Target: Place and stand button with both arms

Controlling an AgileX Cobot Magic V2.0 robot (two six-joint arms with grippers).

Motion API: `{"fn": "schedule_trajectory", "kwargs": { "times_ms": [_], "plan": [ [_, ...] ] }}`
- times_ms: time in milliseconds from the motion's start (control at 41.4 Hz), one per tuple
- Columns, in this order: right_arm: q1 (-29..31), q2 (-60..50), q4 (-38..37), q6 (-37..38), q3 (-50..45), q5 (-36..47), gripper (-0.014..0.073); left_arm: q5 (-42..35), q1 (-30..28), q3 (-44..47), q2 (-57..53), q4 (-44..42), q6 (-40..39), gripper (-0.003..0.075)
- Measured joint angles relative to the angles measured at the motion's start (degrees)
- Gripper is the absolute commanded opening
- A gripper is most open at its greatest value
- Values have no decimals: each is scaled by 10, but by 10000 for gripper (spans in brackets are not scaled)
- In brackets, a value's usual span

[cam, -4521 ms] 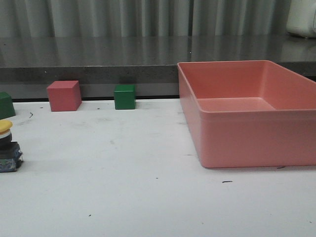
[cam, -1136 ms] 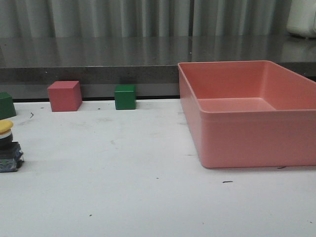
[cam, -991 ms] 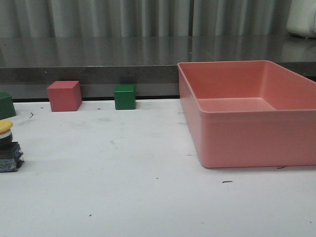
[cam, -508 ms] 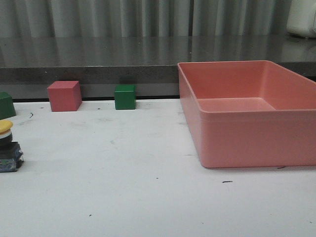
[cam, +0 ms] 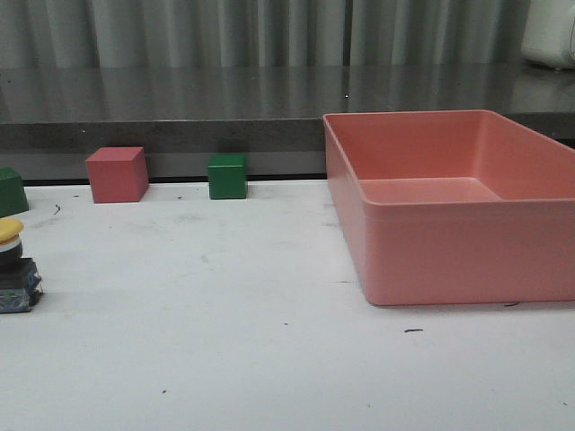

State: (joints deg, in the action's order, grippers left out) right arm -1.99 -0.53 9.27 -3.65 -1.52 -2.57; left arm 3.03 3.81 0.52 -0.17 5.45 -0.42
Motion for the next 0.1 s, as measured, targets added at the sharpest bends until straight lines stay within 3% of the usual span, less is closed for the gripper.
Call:
{"fn": "schedule_trajectory", "kwargs": {
  "times_ms": [97],
  "plan": [
    [0, 0, 0, 0, 0, 0, -67, 0, 0, 0, 0, 0, 0, -20]
  ]
}}
